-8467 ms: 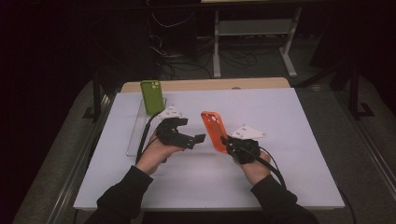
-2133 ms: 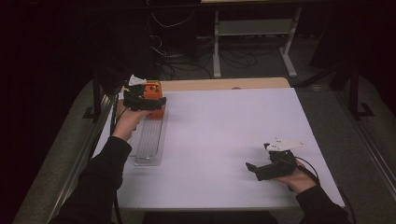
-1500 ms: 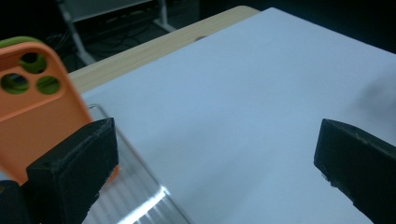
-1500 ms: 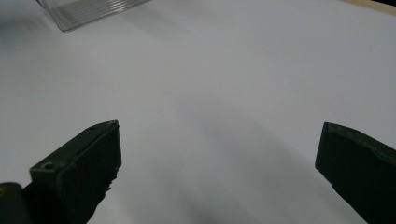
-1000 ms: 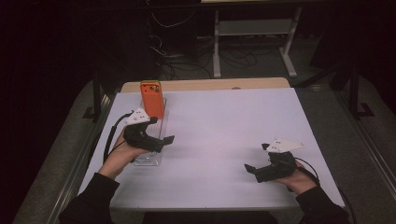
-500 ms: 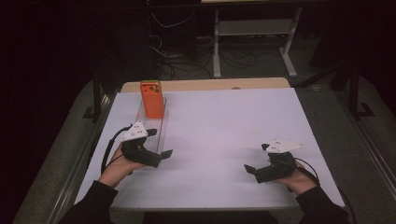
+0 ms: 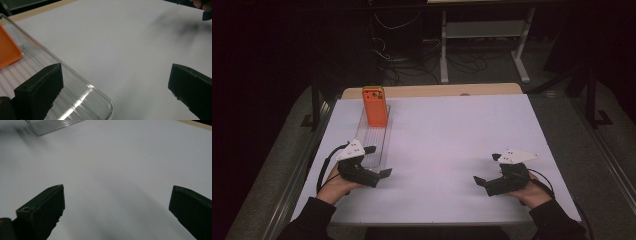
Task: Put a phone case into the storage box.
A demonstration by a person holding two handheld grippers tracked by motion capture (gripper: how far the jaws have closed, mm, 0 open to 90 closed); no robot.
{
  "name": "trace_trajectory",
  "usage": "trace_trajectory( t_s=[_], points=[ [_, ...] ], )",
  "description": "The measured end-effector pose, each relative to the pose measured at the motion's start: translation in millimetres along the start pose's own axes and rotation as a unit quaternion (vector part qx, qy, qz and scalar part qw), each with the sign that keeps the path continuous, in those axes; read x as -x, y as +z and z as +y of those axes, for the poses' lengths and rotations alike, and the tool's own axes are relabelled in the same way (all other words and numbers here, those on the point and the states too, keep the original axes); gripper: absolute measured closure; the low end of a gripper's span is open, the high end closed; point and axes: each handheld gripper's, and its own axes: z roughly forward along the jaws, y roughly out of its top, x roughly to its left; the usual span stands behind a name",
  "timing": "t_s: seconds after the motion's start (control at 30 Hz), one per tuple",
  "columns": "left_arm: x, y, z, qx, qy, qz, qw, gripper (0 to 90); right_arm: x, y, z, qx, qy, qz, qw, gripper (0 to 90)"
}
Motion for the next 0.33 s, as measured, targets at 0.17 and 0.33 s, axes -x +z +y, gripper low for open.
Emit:
trace_trajectory(
  t_s=[0.17,0.33],
  points=[
    [0.1,-1.3,-3.8,-0.004,0.000,0.001,1.0000,0.0,-0.4,-2.2,0.5,0.005,-0.001,0.001,1.0000,0.0],
    [0.8,-1.6,-4.2,-0.003,-0.001,-0.001,1.0000,0.0,-1.1,-2.4,0.9,0.005,-0.001,0.001,1.0000,0.0]
  ],
)
